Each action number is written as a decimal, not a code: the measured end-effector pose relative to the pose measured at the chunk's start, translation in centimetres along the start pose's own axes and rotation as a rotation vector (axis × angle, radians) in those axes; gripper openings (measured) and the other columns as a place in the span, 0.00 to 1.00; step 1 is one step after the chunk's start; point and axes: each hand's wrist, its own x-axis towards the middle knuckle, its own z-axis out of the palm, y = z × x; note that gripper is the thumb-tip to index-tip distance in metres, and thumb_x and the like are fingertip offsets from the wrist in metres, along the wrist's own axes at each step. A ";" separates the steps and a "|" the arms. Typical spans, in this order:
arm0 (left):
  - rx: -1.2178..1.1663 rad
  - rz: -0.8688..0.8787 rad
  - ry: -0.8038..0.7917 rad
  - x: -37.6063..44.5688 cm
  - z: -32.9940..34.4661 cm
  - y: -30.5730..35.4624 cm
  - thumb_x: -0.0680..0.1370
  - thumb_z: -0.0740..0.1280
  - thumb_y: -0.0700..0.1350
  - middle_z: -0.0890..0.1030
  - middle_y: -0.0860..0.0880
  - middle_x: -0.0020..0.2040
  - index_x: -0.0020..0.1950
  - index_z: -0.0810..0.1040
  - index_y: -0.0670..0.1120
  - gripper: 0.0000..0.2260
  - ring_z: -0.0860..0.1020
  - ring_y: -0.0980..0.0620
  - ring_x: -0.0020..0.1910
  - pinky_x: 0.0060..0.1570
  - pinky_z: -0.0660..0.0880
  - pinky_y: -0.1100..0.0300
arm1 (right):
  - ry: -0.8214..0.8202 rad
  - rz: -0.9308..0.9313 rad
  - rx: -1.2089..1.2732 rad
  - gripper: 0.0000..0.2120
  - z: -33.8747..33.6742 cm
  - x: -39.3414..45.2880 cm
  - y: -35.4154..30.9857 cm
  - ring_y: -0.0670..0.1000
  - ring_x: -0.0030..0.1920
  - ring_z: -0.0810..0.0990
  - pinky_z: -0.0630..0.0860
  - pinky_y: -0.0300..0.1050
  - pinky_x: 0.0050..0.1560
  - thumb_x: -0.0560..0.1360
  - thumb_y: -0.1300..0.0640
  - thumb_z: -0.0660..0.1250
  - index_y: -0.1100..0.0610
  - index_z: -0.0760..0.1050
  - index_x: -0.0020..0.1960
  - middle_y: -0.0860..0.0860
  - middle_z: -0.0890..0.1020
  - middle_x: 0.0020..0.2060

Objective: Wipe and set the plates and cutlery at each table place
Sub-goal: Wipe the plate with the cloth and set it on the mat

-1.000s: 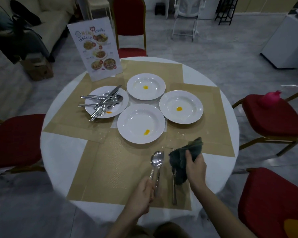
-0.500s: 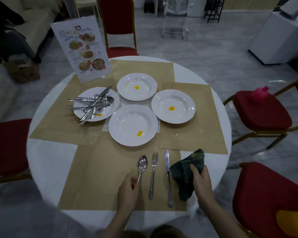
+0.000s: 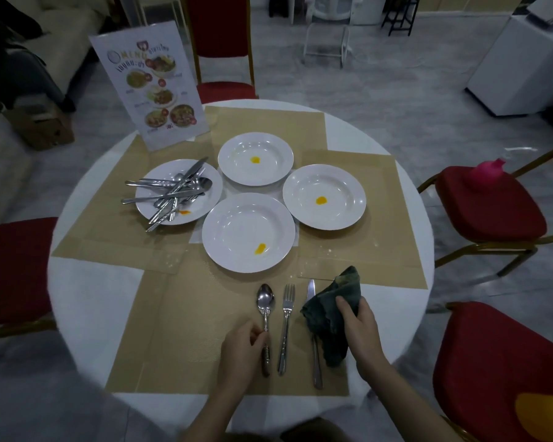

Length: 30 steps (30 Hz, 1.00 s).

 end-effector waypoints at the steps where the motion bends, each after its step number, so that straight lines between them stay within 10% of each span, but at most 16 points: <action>1: -0.019 -0.005 0.012 0.1 -0.2 -0.1 0.77 0.68 0.45 0.77 0.52 0.31 0.33 0.71 0.51 0.13 0.75 0.58 0.31 0.30 0.67 0.67 | -0.014 -0.008 -0.004 0.09 0.3 0.2 -0.4 0.49 0.54 0.78 0.78 0.50 0.54 0.81 0.53 0.62 0.54 0.74 0.58 0.50 0.80 0.52; 5: -0.187 -0.113 0.063 1.6 -2.1 -0.5 0.78 0.65 0.42 0.79 0.47 0.30 0.36 0.74 0.45 0.10 0.75 0.52 0.28 0.31 0.75 0.51 | -0.045 -0.054 0.005 0.08 1.9 1.6 -2.5 0.49 0.53 0.79 0.78 0.48 0.53 0.81 0.56 0.62 0.55 0.75 0.58 0.50 0.81 0.52; 10: -0.454 -0.251 0.131 5.4 -5.6 -0.9 0.79 0.63 0.41 0.81 0.42 0.34 0.41 0.76 0.39 0.09 0.78 0.50 0.30 0.29 0.74 0.59 | -0.059 -0.250 -0.175 0.03 5.6 5.4 -6.4 0.52 0.47 0.80 0.78 0.47 0.43 0.79 0.59 0.62 0.57 0.75 0.51 0.54 0.81 0.45; 18: -0.709 -0.419 0.006 13.7 -8.8 -0.7 0.80 0.63 0.47 0.81 0.39 0.48 0.52 0.72 0.43 0.07 0.83 0.38 0.44 0.44 0.82 0.47 | -0.071 -0.890 -1.263 0.19 13.8 13.7 -9.4 0.57 0.43 0.78 0.74 0.50 0.42 0.66 0.63 0.74 0.60 0.78 0.56 0.54 0.83 0.47; 23: -0.826 -0.385 -0.084 16.2 -9.2 0.7 0.81 0.60 0.40 0.77 0.44 0.56 0.63 0.69 0.44 0.10 0.81 0.43 0.51 0.35 0.82 0.54 | -0.276 -0.839 -1.814 0.12 15.6 14.6 -8.5 0.58 0.54 0.75 0.72 0.52 0.55 0.76 0.61 0.64 0.60 0.75 0.58 0.57 0.77 0.53; 30: -0.720 -0.388 -0.085 18.0 -8.6 -0.4 0.80 0.57 0.35 0.78 0.44 0.58 0.66 0.69 0.46 0.16 0.79 0.44 0.54 0.46 0.81 0.43 | -0.486 -0.690 -1.862 0.14 19.2 10.7 -8.7 0.59 0.60 0.70 0.67 0.53 0.61 0.80 0.62 0.55 0.63 0.70 0.63 0.59 0.72 0.59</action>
